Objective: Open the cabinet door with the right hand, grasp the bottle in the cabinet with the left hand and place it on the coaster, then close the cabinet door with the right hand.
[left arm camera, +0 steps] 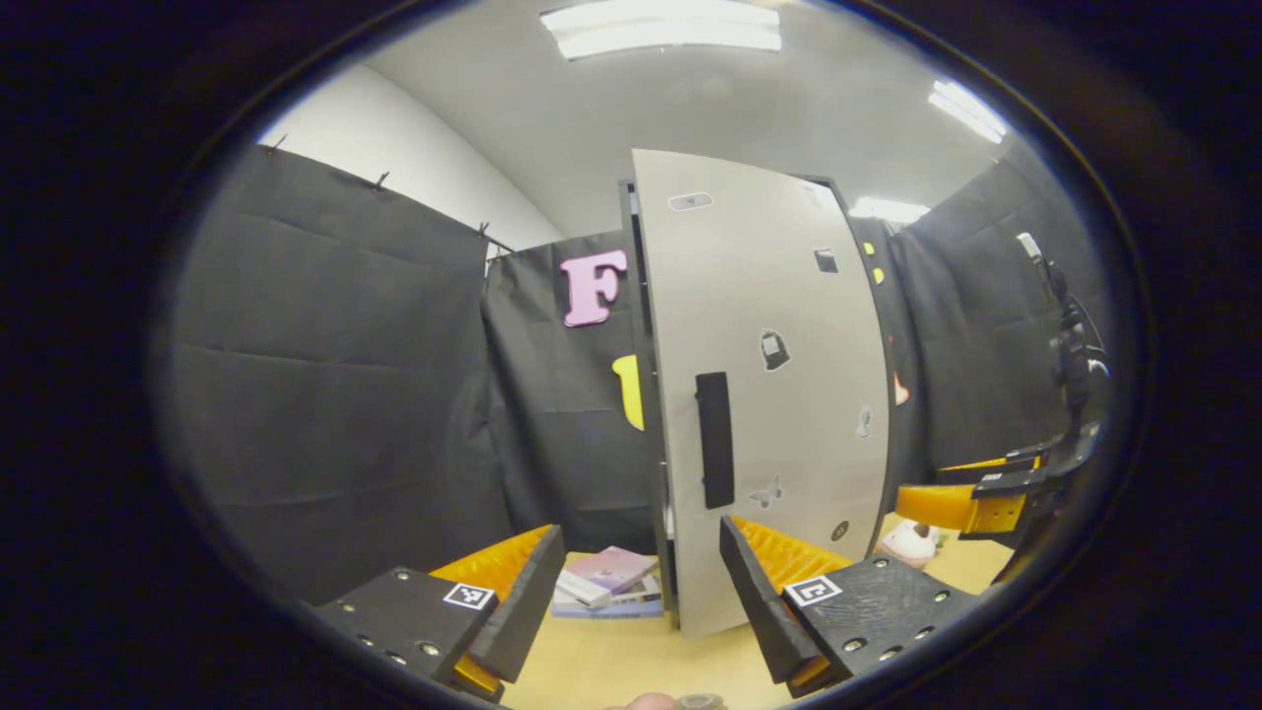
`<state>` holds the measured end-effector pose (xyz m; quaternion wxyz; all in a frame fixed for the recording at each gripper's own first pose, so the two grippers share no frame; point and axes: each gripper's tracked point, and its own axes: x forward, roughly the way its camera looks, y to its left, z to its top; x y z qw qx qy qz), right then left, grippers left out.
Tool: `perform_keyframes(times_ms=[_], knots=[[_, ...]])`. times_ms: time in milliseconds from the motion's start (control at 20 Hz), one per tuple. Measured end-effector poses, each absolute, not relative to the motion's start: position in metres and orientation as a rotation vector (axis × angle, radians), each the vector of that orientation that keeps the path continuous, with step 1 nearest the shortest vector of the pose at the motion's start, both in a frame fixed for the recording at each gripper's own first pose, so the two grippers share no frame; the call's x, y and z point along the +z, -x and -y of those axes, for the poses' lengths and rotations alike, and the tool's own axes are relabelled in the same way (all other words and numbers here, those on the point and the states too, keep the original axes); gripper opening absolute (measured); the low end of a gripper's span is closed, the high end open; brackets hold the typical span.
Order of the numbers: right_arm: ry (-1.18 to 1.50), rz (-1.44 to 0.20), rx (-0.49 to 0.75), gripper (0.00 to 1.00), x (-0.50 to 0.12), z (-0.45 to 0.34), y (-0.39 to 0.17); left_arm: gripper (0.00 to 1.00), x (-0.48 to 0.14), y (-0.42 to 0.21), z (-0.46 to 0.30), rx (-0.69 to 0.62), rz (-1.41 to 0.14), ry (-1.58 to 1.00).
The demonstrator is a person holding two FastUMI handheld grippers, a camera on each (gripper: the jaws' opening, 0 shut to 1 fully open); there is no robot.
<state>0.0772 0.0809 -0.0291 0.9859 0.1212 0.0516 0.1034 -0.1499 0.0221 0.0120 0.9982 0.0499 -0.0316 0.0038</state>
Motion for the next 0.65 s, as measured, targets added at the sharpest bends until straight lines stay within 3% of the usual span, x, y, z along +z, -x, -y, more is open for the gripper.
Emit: perform_keyframes(times_ms=[150, 200, 250, 350, 400, 500, 550, 650], knots=[[-0.235, -0.05, 0.118, 0.95, -0.022, -0.068, -0.075, 0.84, 0.015, 0.145, -0.011, -0.017, 0.065, -0.09], [-0.218, -0.03, 0.088, 0.95, -0.019, -0.064, -0.075, 0.96, 0.016, 0.141, -0.007, -0.024, 0.069, -0.083], [-0.193, -0.011, 0.053, 0.95, -0.016, -0.06, -0.075, 0.9, 0.017, 0.137, -0.004, -0.03, 0.07, -0.078], [-0.147, 0.022, -0.007, 0.9, -0.009, -0.055, -0.076, 0.9, 0.012, 0.126, 0.002, -0.038, 0.055, -0.071], [-0.13, 0.036, -0.019, 0.95, -0.005, -0.057, -0.076, 0.93, 0.011, 0.121, 0.006, -0.043, 0.052, -0.055], [-0.109, 0.071, -0.036, 0.95, 0.008, -0.063, -0.077, 0.91, 0.009, 0.109, 0.013, -0.052, 0.044, -0.018], [-0.089, 0.082, -0.055, 0.95, 0.012, -0.063, -0.076, 0.95, 0.009, 0.103, 0.015, -0.054, 0.039, -0.006], [-0.068, 0.098, -0.086, 0.95, 0.019, -0.067, -0.075, 0.91, 0.012, 0.098, 0.013, -0.047, 0.051, 0.007]])
